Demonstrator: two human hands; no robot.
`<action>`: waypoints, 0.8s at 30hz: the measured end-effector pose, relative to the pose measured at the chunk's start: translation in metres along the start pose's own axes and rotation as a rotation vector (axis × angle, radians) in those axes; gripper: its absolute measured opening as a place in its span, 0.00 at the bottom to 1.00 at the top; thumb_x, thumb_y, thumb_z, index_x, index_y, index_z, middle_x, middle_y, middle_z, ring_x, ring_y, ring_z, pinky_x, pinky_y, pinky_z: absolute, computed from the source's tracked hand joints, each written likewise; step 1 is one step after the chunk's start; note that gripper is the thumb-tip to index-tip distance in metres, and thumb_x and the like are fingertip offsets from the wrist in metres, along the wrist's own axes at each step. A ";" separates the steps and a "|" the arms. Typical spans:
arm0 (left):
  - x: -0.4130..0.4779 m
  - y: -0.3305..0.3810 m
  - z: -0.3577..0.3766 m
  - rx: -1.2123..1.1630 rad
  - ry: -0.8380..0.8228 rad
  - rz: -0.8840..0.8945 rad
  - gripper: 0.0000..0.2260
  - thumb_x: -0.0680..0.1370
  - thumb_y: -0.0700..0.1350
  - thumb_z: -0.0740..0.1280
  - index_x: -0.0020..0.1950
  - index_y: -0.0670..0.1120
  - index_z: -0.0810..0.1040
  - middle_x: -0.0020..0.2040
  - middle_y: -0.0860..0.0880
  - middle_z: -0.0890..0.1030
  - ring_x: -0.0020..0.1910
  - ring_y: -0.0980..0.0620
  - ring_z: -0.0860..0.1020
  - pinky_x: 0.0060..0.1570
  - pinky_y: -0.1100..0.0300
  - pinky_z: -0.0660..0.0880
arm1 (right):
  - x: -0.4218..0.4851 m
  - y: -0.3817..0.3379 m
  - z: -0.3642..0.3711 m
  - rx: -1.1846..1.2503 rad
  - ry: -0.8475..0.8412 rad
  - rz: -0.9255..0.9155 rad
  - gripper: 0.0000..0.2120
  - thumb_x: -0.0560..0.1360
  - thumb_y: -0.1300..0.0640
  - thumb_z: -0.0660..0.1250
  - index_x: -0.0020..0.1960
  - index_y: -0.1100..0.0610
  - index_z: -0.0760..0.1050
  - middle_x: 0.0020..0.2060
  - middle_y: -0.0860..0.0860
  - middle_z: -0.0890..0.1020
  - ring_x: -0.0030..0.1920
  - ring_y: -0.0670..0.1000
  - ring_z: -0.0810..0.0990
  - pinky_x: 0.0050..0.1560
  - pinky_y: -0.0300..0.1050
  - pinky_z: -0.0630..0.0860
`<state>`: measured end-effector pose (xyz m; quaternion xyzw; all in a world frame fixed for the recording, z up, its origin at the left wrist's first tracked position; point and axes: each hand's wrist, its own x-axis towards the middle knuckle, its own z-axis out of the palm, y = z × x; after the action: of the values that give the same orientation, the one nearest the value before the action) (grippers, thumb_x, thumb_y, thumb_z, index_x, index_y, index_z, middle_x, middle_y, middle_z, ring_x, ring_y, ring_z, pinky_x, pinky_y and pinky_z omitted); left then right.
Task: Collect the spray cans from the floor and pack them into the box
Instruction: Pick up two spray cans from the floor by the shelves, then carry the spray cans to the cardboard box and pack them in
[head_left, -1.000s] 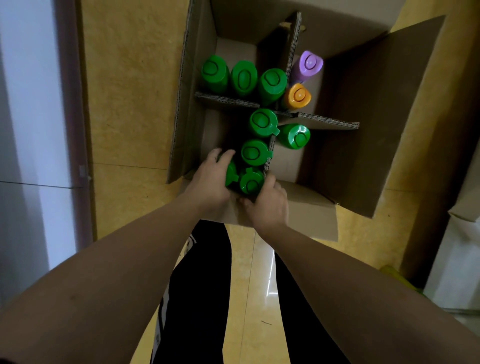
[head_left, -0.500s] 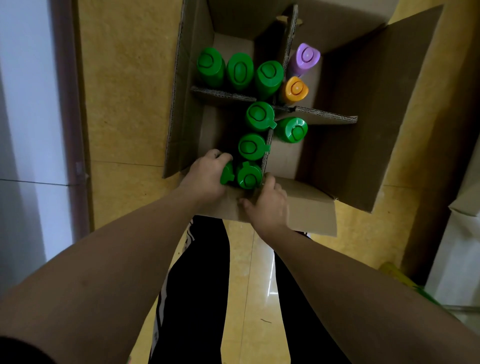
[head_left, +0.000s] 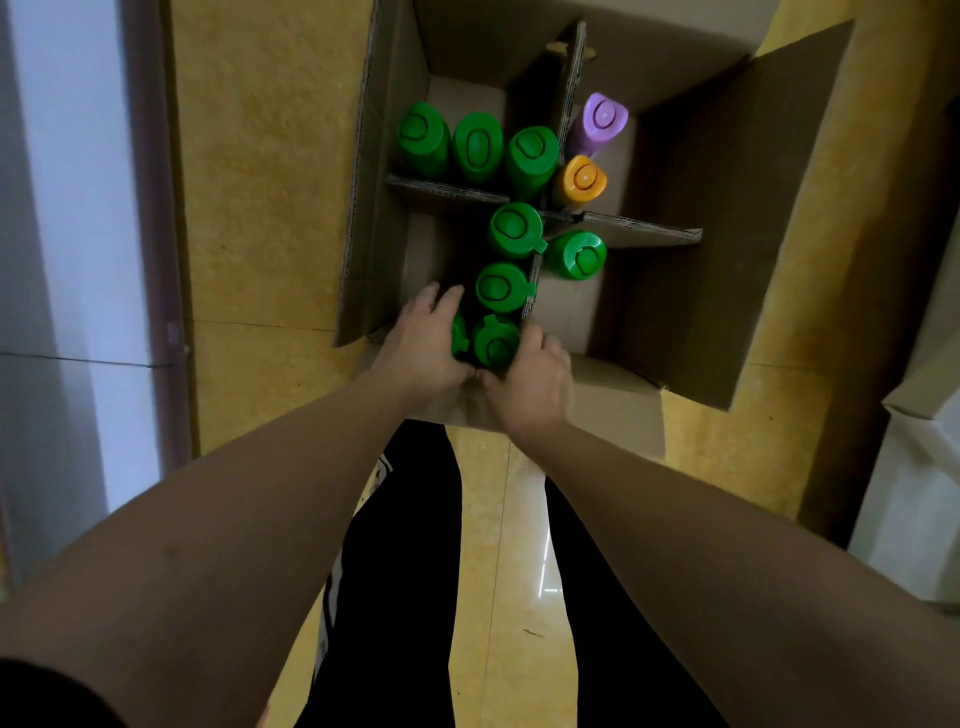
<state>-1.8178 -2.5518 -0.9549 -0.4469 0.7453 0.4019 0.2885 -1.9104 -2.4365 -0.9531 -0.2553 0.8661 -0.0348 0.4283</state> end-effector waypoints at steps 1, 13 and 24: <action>-0.004 0.002 -0.003 0.009 0.014 0.002 0.46 0.72 0.48 0.78 0.82 0.51 0.52 0.82 0.45 0.53 0.80 0.42 0.53 0.77 0.44 0.58 | -0.003 -0.002 -0.006 -0.004 0.005 -0.005 0.38 0.75 0.49 0.73 0.77 0.57 0.58 0.66 0.59 0.72 0.66 0.61 0.71 0.65 0.53 0.70; -0.110 0.099 -0.141 0.038 0.179 0.020 0.44 0.73 0.49 0.77 0.82 0.48 0.54 0.81 0.43 0.55 0.79 0.41 0.57 0.76 0.46 0.61 | -0.083 -0.060 -0.178 -0.082 0.155 -0.153 0.34 0.77 0.43 0.67 0.78 0.55 0.61 0.70 0.60 0.70 0.69 0.62 0.69 0.68 0.58 0.68; -0.272 0.256 -0.357 0.054 0.605 0.147 0.41 0.76 0.54 0.73 0.83 0.49 0.54 0.82 0.43 0.54 0.80 0.43 0.55 0.76 0.49 0.60 | -0.188 -0.154 -0.447 -0.086 0.497 -0.439 0.32 0.78 0.41 0.63 0.78 0.51 0.62 0.74 0.57 0.68 0.72 0.61 0.66 0.70 0.57 0.65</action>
<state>-1.9548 -2.6690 -0.4707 -0.4831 0.8383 0.2503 0.0354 -2.0922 -2.5520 -0.4919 -0.4374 0.8691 -0.1507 0.1749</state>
